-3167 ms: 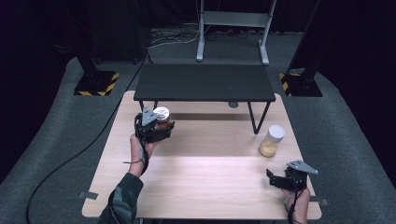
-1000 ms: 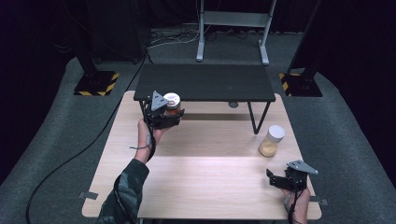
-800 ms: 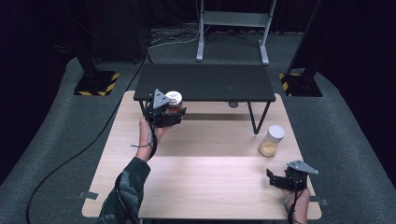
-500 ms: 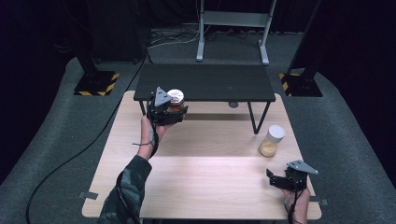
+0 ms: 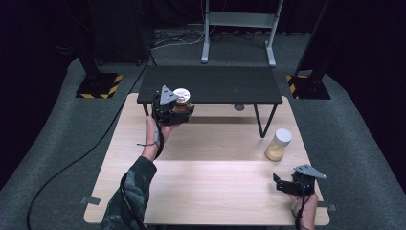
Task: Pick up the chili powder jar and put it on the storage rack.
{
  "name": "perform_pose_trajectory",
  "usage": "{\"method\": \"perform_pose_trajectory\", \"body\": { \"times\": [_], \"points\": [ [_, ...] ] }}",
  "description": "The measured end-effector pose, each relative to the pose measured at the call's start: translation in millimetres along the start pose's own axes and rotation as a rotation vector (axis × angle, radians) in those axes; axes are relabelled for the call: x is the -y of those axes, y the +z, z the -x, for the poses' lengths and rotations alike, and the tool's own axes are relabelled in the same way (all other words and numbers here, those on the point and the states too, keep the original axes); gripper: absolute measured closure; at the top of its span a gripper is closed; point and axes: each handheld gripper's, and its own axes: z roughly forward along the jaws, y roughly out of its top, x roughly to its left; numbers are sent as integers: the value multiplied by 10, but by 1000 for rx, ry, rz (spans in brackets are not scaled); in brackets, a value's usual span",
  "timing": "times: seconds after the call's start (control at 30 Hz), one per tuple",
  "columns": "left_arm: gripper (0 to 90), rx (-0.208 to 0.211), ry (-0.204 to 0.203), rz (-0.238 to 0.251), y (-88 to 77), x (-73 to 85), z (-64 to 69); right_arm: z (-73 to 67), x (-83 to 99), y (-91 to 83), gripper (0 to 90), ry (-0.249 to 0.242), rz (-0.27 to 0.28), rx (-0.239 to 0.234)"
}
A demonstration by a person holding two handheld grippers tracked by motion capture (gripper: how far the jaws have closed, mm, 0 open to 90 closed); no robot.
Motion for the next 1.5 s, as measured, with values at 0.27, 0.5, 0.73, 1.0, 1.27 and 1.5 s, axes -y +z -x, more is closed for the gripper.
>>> {"method": "perform_pose_trajectory", "body": {
  "times": [0.27,0.5,0.73,1.0,1.27,1.5],
  "points": [
    [310,4,-6,-4,36,-39,-14,3,-2,1,4,2,-1,0],
    [310,12,-15,-5,51,-74,-40,2,-1,1,4,2,-1,0],
    [310,17,-22,-4,51,-118,-62,4,-2,1,4,3,-1,0],
    [310,27,-28,-3,77,-167,-70,1,2,0,4,2,1,1],
    [310,39,-28,3,78,-209,-60,3,1,0,4,1,0,-1],
    [310,41,-17,11,59,-272,-45,2,1,-1,4,2,1,0]
  ]
}}
